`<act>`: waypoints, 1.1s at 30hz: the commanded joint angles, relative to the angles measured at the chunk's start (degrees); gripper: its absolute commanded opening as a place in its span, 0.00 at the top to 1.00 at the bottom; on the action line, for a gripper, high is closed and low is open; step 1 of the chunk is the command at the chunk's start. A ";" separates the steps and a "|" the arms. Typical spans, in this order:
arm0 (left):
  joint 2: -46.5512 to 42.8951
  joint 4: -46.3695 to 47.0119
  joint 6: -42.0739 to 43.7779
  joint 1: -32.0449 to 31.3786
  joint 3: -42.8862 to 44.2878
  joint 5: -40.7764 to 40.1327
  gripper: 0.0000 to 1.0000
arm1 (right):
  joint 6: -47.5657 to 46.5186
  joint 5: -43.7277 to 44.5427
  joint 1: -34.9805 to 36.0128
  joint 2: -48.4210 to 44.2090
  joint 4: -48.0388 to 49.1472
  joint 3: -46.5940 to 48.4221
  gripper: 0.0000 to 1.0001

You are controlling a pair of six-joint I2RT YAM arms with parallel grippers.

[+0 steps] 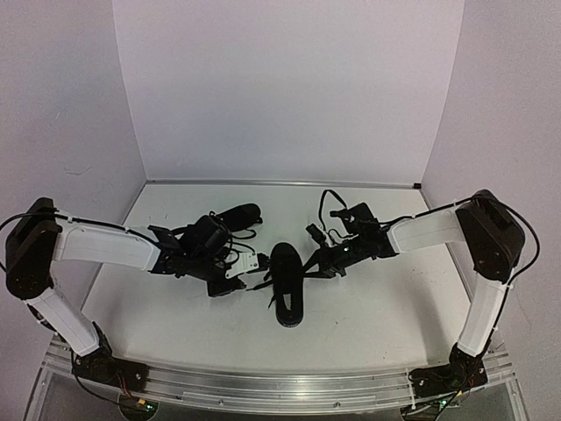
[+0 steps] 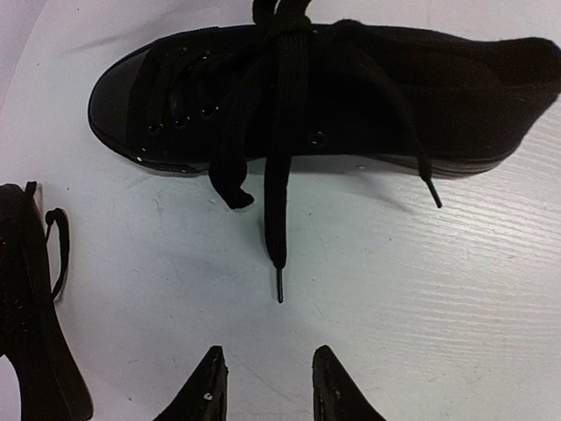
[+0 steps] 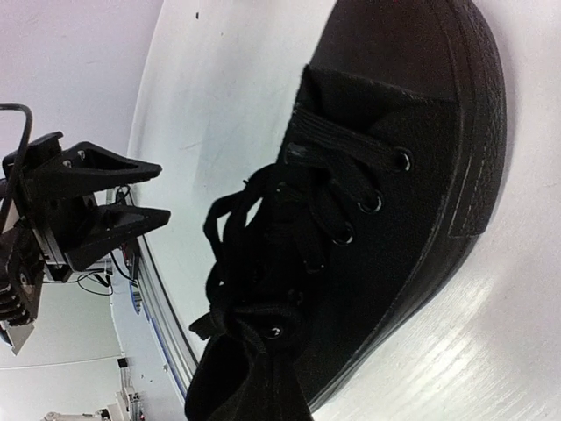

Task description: Tie the shoes

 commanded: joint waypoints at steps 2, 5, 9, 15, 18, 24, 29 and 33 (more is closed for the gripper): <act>-9.38 8.54 -6.91 0.02 -4.99 8.77 0.62 | -0.37 1.44 0.16 -2.25 0.74 -0.06 1.00; -8.59 10.48 -8.65 -0.95 -5.49 10.32 0.62 | -0.29 1.78 0.16 -2.29 0.73 -0.02 1.00; -4.08 12.56 -9.96 -1.84 -4.25 11.76 0.61 | -0.31 1.98 0.16 -2.52 0.67 -0.33 1.00; 2.40 15.44 -11.16 -2.81 -1.60 13.87 0.61 | -0.27 2.80 0.16 -3.32 0.69 -1.04 1.00; 5.24 15.27 -11.46 -3.24 -0.22 13.86 0.60 | -0.28 3.01 0.16 -3.52 0.69 -1.22 1.00; 8.66 15.93 -11.86 -4.03 1.86 14.03 0.57 | -0.29 3.14 0.15 -3.48 0.65 -1.41 1.00; 11.01 15.25 -11.68 -4.44 4.00 14.79 0.57 | -0.43 3.13 0.14 -3.48 0.67 -1.32 1.00; 11.01 14.69 -11.17 -4.93 4.57 15.22 0.70 | -0.37 3.05 0.13 -3.35 0.67 -1.23 1.00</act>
